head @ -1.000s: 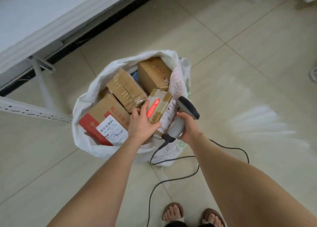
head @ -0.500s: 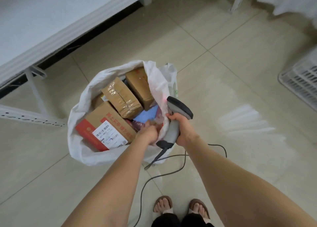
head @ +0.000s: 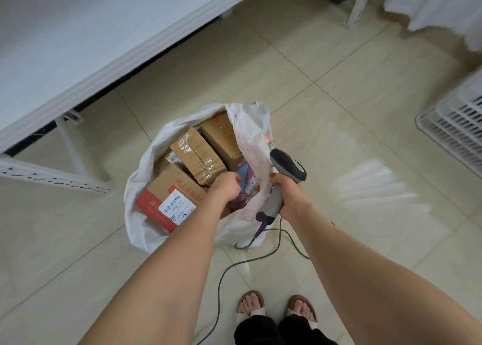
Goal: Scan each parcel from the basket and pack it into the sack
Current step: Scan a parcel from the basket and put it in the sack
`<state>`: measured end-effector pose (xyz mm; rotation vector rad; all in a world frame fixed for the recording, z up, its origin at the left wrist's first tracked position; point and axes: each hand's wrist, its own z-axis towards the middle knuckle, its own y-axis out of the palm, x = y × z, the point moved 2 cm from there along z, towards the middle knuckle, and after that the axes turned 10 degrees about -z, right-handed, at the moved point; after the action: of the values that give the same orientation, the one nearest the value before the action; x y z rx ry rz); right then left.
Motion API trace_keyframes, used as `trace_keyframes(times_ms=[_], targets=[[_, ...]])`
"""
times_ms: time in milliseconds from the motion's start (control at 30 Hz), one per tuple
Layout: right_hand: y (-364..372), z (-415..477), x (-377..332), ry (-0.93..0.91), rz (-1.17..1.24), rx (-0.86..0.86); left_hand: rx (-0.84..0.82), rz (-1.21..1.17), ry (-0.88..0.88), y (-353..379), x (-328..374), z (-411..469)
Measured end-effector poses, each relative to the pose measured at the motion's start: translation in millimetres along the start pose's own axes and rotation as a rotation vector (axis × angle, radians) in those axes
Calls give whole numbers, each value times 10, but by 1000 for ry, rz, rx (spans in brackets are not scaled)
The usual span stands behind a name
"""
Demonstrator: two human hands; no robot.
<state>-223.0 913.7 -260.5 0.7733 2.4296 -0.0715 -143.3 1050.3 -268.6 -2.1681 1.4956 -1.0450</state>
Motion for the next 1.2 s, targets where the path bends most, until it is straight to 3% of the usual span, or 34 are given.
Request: trace_keyframes(times_ms=[300,600,833,1200], targets=[[78,-1474,-1209,-82,-3,-18,134,100,133,-1303,1071,-1103],[-553,-2906,-2682,-245,96,36,246,200,326,-2254,2959,-2247],[-1649,-3373,-3646,-315,187,112,232,283,471,-2053,4665,-2700],[-3692,-3144,-4983,-323,358,183,200,331,557,-1167,7102,-2720]])
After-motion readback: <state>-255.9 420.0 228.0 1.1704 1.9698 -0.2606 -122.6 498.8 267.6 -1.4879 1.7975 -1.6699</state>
